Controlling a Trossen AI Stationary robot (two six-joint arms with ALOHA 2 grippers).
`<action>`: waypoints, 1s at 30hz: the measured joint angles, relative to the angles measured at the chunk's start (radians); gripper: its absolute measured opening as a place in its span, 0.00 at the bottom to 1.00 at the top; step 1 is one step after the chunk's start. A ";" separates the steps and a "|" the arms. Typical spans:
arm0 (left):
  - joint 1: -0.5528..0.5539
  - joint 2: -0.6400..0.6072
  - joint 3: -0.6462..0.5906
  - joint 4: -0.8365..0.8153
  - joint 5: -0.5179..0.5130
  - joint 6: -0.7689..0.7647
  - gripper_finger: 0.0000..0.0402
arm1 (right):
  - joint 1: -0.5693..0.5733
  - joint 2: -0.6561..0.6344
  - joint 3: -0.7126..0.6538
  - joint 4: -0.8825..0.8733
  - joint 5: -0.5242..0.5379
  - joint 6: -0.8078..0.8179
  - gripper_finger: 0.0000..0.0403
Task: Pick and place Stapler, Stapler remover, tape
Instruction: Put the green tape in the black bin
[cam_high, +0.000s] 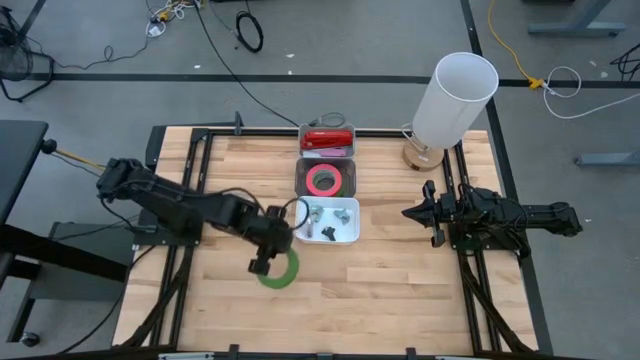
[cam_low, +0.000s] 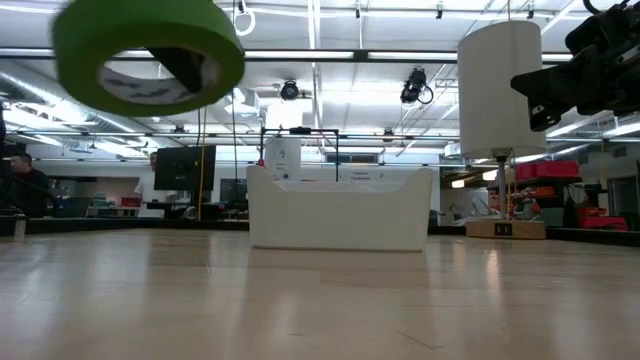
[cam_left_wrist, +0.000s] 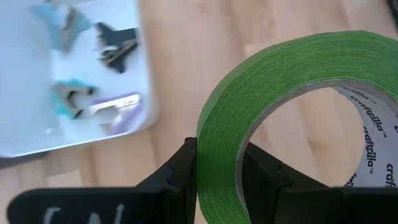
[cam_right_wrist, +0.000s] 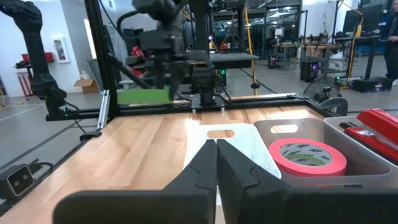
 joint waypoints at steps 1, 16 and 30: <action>0.018 0.000 0.000 0.000 0.000 0.000 0.24 | 0.000 0.000 0.000 0.000 0.000 0.000 0.03; 0.378 0.000 0.000 0.047 -0.063 0.186 0.24 | 0.000 0.000 0.000 0.000 0.000 0.000 0.03; 0.616 0.000 0.000 0.256 -0.024 0.417 0.24 | 0.000 0.000 0.000 0.000 0.000 0.000 0.03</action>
